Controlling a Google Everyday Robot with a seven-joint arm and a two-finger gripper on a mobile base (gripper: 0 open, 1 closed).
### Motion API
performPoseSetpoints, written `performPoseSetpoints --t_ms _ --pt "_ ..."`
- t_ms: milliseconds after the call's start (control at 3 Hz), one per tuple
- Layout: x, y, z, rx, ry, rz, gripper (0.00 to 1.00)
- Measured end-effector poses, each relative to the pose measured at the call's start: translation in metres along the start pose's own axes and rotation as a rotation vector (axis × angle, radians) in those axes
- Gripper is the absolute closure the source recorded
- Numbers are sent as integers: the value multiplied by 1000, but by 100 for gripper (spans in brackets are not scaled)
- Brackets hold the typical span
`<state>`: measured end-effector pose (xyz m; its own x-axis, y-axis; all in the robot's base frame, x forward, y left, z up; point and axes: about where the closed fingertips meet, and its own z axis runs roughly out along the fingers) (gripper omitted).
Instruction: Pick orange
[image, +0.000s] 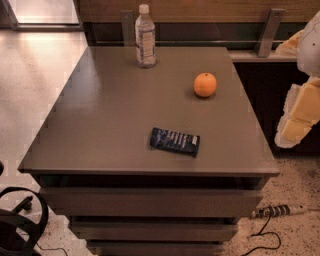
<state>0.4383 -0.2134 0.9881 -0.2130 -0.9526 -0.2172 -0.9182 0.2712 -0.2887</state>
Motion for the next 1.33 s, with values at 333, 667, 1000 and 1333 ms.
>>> performPoseSetpoints --t_ms 333,667,1000,1333 --pt "0 0 0 0 0 0 0" --pt "7 -21 8 30 -53 42 0" --pt "19 -50 26 68 -135 127 0" --pt "31 -85 51 116 -267 230 0"
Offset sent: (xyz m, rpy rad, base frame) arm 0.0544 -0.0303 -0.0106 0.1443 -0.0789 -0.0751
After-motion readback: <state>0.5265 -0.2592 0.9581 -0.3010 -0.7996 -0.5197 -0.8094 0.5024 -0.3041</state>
